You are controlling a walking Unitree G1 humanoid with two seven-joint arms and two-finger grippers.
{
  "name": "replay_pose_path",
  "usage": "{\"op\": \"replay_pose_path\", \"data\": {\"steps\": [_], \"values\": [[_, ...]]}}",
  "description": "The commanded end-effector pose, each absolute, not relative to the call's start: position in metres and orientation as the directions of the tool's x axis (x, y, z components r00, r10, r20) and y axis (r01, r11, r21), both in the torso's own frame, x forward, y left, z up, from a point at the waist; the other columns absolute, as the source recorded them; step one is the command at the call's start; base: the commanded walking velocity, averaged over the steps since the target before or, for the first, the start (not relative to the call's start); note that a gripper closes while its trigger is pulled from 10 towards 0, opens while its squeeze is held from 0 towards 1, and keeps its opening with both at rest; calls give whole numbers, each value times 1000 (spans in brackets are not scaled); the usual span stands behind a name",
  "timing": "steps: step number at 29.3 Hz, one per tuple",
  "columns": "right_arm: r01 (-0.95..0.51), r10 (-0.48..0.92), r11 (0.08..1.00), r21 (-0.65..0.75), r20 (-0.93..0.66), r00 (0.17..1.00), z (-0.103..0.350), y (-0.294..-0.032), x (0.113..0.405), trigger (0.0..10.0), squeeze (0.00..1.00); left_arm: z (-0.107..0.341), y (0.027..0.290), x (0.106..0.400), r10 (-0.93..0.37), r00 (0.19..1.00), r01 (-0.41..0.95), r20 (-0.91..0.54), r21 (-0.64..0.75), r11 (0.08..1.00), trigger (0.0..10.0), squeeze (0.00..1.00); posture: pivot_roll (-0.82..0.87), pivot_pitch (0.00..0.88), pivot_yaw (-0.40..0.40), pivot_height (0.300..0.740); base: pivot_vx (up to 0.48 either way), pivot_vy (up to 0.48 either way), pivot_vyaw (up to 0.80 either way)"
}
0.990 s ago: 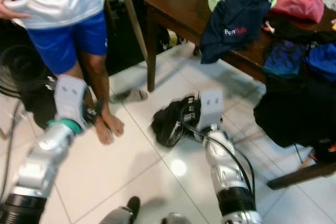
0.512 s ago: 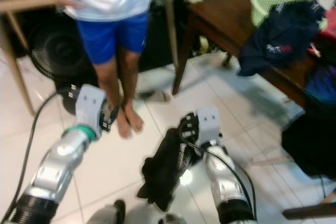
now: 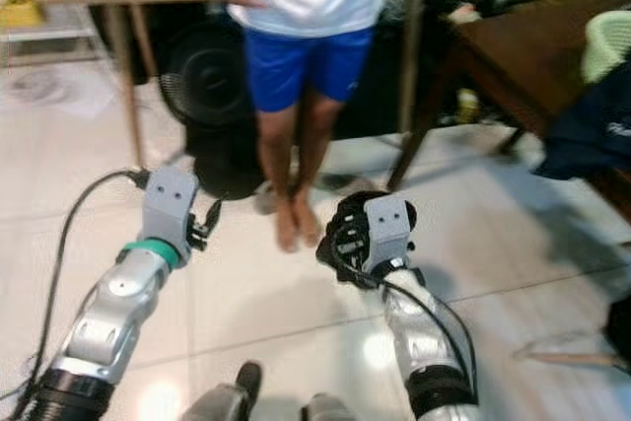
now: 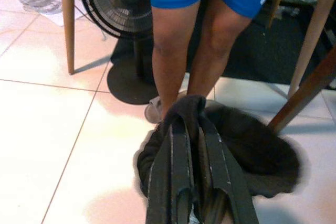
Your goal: Hang hanger
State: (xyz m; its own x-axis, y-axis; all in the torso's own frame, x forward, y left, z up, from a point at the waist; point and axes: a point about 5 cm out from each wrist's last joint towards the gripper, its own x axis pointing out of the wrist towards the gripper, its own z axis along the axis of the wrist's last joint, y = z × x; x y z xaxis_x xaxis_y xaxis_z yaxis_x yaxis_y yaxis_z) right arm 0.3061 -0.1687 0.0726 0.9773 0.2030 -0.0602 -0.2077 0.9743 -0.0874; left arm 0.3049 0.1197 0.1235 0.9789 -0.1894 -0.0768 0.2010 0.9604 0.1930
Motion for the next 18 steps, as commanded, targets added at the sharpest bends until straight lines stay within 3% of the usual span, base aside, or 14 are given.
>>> {"op": "replay_pose_path", "data": {"steps": [1, 18], "values": [[-198, 195, 978, -72, -35, 980, 74, -169, 306, 10000, 0, 116, 121, 303, -191, 976, 209, -102, 204, 956, 10000, 0, -32, 64, -11, 740, 0, 0, 0], [-141, 143, 989, -32, 41, 989, 82, -181, 305, 10000, 0, 121, 109, 312, -256, 963, 267, -83, 183, 946, 10000, 0, -62, 58, 19, 740, 0, 0, 0]]}}
